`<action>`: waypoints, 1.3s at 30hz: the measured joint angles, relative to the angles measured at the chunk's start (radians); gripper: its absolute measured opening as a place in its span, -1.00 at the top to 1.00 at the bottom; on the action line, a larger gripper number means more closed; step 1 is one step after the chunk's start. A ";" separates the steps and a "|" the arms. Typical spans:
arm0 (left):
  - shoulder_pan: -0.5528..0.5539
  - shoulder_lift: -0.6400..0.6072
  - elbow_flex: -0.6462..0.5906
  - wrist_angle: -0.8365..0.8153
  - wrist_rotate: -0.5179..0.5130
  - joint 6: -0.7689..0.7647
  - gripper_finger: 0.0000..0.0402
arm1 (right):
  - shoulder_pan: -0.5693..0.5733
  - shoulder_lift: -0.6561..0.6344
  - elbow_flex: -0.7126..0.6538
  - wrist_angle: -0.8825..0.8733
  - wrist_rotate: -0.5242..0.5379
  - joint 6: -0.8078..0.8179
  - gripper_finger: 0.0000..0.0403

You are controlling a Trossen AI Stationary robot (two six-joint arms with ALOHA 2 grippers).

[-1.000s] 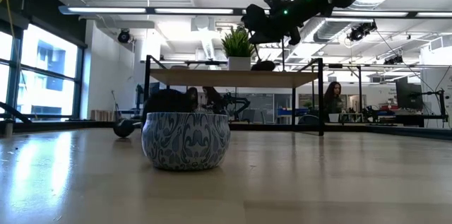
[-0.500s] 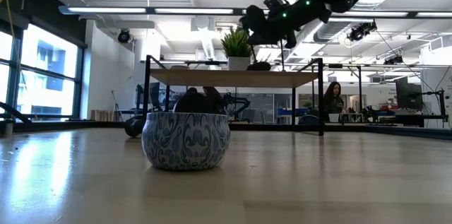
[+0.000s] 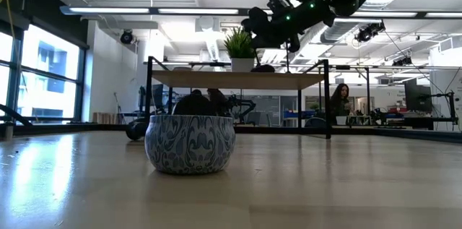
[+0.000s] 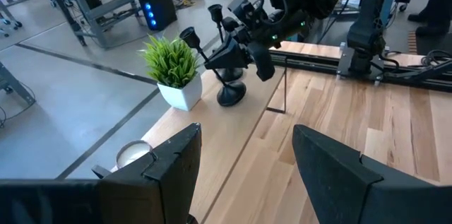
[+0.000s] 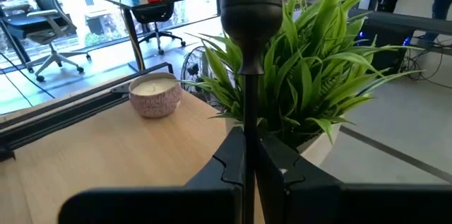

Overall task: Pick & Place candle stick holders
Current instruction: Put the right black candle holder on the shelf aligned with the other black candle holder

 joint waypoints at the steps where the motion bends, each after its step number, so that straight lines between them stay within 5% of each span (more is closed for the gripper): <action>1: 0.000 0.000 0.000 -0.001 0.000 0.000 -0.09 | 0.000 0.000 0.000 0.000 -0.001 0.002 0.97; 11: 0.000 0.000 0.000 -0.003 0.001 0.000 -0.09 | 0.028 0.003 -0.005 -0.016 -0.016 -0.014 0.73; 29: 0.000 0.000 0.000 -0.015 0.010 0.000 -0.09 | 0.027 -0.050 -0.003 -0.023 -0.045 -0.014 0.66; 39: 0.000 0.000 0.000 -0.018 0.035 0.000 -0.09 | 0.024 -0.073 -0.002 -0.069 -0.056 0.029 0.09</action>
